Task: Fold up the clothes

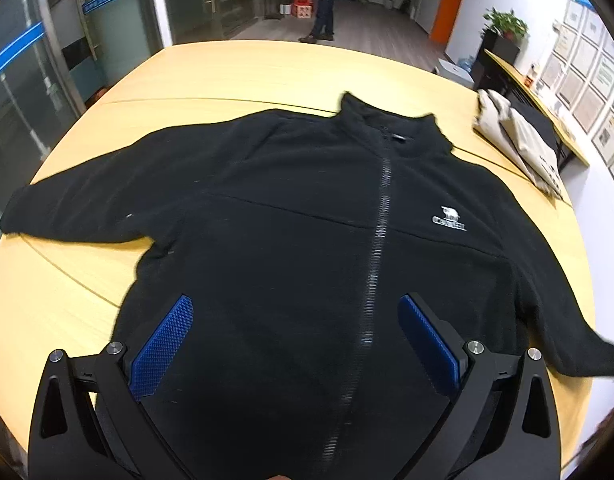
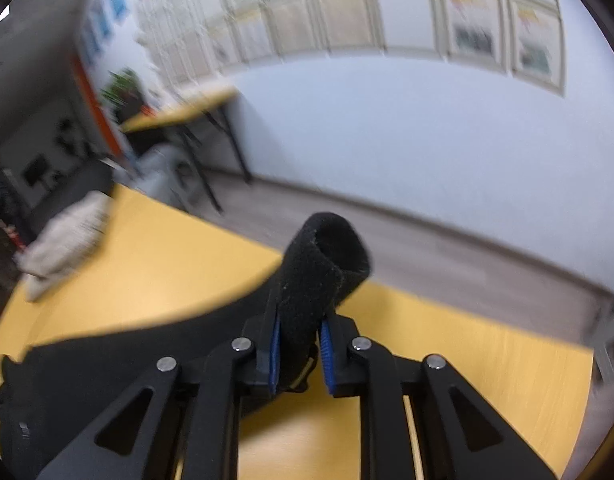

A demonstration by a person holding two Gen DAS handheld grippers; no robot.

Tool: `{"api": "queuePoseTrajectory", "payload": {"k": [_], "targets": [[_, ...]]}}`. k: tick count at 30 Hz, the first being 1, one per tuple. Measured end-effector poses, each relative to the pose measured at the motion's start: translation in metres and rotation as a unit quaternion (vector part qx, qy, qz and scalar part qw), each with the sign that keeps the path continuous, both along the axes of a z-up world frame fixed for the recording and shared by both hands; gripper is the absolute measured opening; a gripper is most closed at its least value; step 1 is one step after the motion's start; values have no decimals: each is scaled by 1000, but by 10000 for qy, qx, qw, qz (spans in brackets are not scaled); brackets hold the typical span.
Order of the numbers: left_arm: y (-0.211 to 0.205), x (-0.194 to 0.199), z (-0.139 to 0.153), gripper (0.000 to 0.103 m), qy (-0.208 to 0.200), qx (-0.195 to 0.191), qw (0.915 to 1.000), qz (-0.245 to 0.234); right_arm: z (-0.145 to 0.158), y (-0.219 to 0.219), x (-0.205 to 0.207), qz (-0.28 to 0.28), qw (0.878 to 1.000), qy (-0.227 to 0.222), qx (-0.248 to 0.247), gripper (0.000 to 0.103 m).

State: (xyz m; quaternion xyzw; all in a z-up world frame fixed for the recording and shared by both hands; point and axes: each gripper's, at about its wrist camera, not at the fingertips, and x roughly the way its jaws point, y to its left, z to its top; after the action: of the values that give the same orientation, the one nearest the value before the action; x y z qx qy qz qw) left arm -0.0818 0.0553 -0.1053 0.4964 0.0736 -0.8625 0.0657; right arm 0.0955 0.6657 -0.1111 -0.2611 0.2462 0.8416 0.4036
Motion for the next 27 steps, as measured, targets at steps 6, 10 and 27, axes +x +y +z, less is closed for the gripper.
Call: {"api": "queuePoseTrajectory", "payload": {"k": [6, 10, 27], "targets": [[-68, 12, -7, 103, 46, 197, 9997, 162, 109, -127, -76, 1389, 9810, 734, 1135, 15], [-113, 20, -11, 103, 77, 329, 9991, 271, 163, -230, -124, 2321, 9510, 1076, 1740, 15], [-254, 60, -51, 103, 127, 948, 9915, 878, 80, -614, -223, 5358, 8128, 344, 2259, 15]]}}
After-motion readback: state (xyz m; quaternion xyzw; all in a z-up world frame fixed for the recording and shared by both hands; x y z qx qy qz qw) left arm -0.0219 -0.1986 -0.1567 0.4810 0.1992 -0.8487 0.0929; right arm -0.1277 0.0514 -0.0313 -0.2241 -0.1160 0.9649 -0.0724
